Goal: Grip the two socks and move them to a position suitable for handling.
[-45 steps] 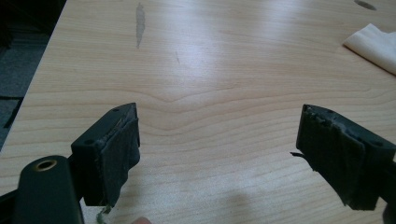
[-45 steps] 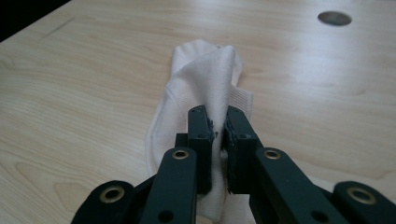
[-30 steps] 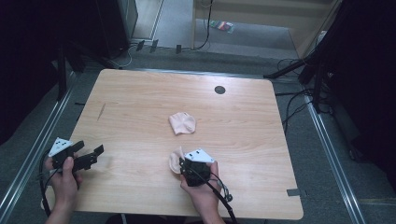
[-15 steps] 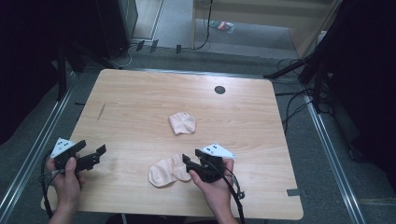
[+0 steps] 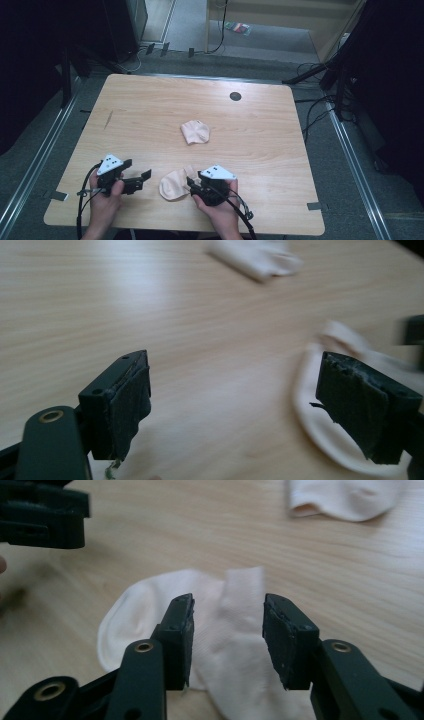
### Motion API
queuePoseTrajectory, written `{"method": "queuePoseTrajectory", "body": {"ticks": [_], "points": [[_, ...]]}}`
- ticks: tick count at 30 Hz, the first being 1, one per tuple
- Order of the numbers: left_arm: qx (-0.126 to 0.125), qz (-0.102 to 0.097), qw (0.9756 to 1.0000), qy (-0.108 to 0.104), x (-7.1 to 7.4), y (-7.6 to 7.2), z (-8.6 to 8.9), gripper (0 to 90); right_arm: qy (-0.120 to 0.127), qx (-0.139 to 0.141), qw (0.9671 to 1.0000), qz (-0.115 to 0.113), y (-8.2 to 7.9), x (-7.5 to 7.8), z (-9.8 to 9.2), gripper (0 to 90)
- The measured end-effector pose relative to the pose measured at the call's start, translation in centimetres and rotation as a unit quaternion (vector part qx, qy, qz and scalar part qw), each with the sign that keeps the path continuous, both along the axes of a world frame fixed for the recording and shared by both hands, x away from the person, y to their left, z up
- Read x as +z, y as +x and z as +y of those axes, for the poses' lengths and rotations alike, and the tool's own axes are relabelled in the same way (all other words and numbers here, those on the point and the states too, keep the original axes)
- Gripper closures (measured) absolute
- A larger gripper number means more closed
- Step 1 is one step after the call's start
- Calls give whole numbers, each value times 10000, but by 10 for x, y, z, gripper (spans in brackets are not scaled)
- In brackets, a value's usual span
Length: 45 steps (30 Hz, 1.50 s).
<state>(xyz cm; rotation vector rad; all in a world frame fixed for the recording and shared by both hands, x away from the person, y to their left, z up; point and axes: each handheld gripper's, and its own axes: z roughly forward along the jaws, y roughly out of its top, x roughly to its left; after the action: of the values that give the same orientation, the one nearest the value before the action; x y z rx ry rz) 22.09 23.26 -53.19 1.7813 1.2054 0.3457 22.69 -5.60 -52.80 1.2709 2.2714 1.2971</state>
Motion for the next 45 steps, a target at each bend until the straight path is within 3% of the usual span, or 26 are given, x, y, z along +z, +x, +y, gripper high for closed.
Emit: {"method": "queuePoseTrajectory", "body": {"ticks": [1,2,3,6,8,13,15,16,17,18,21,23,28,30,31,32,34,35,36,37,38,39,40,41,42,45], "points": [[0,0,10000,0,0,0,0,154,0,0,10000,0,0,0,0,570],[-169,54,9998,-32,0,-2,-4,154,-35,107,9999,4,-2,-2,4,573],[-334,153,9993,-13,0,-6,-11,200,-153,225,9996,-50,-5,-5,10,591],[-423,244,9986,182,-4,-8,-21,317,-342,340,9987,-159,-8,-11,17,597],[-491,301,9975,410,-7,-7,-27,389,-537,321,9978,-229,-9,-15,18,605],[-595,339,9959,595,-11,-8,-37,561,-649,201,9975,-212,-11,-19,19,651],[-670,336,9948,694,-13,-9,-43,595,-745,141,9968,-249,-11,-20,19,708],[-667,332,9934,877,-15,-8,-48,619,-799,98,9964,-261,-11,-22,19,800],[-667,332,9934,877,-15,-8,-48,649,-799,98,9964,-261,-11,-22,19,800],[-602,367,9932,926,-16,-7,-49,687,-663,36,9976,-179,-9,-20,15,867],[-501,328,9925,1062,-16,-7,-49,798,-401,-41,9992,-12,-5,-17,8,881],[-478,310,9917,1151,-16,-6,-48,890,-368,-67,9993,-15,-4,-16,6,882],[-457,259,9912,1213,-16,-4,-46,900,104,-154,9997,137,0,-6,-9,884],[-366,177,9938,1032,-13,-4,-42,900,313,-182,9991,198,3,-2,-15,884],[-344,134,9962,783,-9,-5,-39,900,409,-208,9987,213,4,-2,-17,884],[-395,-12,9985,367,-2,-9,-34,900,527,-259,9978,309,5,-1,-21,884],[-420,-64,9986,317,0,-10,-33,875,549,-252,9976,324,6,-1,-22,883],[-520,24,9981,324,-2,-10,-38,693,621,-271,9970,382,6,-1,-23,883],[-531,1,9973,509,-4,-11,-43,643,670,-258,9966,413,7,-1,-23,883],[-531,1,9973,509,-4,-11,-43,623,696,-260,9963,425,7,-2,-23,882],[-662,0,9945,814,-9,-10,-55,602,722,-238,9962,435,8,-2,-24,882],[-662,0,9945,814,-9,-10,-55,578,722,-238,9962,435,8,-2,-24,882],[-815,96,9914,1017,-13,-10,-67,570,815,-238,9952,480,8,-2,-24,882],[-815,96,9914,1017,-13,-10,-67,573,815,-238,9952,480,8,-2,-24,882],[-817,161,9885,1259,-16,-10,-73,586,820,-265,9952,466,8,-1,-26,882],[-702,86,9869,1447,-15,-11,-76,665,856,-310,9949,424,9,1,-30,882]]}}
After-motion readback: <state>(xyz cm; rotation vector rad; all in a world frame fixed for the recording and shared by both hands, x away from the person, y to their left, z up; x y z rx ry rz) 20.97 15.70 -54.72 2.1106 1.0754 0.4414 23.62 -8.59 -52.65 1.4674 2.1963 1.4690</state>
